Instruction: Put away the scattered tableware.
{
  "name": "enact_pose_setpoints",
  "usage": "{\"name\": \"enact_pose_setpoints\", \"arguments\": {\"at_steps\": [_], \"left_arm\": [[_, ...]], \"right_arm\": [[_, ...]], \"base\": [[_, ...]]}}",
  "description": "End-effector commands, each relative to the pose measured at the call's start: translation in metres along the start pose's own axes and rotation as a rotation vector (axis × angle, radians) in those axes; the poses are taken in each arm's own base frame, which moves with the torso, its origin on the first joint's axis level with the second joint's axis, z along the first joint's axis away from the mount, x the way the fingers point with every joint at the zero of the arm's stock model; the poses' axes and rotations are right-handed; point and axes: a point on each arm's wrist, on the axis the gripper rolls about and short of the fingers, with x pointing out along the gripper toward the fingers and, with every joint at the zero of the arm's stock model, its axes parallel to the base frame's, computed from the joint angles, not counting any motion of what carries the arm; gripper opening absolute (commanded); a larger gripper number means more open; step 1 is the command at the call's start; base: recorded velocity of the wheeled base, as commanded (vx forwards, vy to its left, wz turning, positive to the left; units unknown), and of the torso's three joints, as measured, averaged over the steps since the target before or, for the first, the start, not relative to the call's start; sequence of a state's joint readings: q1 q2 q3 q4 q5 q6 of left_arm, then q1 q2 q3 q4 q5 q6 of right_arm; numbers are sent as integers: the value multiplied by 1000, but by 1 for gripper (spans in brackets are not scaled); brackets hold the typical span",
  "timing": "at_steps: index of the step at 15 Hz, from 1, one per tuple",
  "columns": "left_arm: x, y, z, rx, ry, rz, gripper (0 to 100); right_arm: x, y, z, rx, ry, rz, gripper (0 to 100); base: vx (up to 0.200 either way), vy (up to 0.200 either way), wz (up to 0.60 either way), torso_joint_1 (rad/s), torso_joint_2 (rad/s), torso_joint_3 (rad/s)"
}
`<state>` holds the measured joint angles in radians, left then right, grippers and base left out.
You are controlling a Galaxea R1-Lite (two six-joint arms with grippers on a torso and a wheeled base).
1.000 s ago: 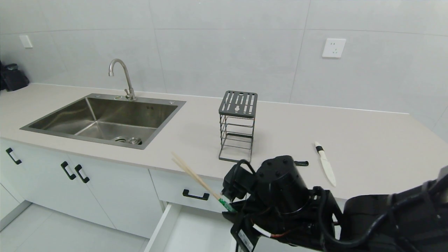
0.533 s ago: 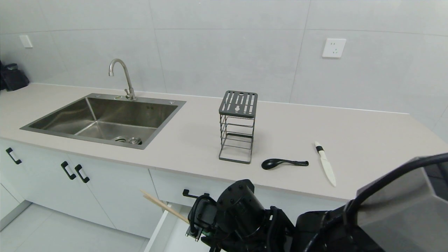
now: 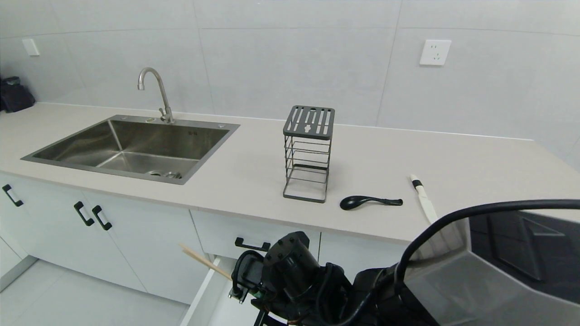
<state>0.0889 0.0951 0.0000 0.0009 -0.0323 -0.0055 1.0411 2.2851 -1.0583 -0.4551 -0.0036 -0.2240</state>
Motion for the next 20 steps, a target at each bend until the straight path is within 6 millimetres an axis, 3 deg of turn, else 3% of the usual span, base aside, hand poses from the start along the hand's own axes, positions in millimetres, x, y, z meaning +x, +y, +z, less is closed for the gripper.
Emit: {"name": "enact_pose_setpoints", "arguments": {"at_steps": [1, 9, 20], "left_arm": [[0, 0, 0, -1, 1, 0, 100], [0, 0, 0, -1, 1, 2, 100], [0, 0, 0, -1, 1, 2, 100]], "right_arm": [[9, 2, -3, -1, 11, 6, 0], [22, -2, -8, -25, 28, 2, 0], [51, -32, -14, -64, 29, -45, 0]], "base": [[0, 0, 0, -115, 227, 110], [0, 0, 0, -136, 267, 136], [0, 0, 0, -217, 418, 201]]}}
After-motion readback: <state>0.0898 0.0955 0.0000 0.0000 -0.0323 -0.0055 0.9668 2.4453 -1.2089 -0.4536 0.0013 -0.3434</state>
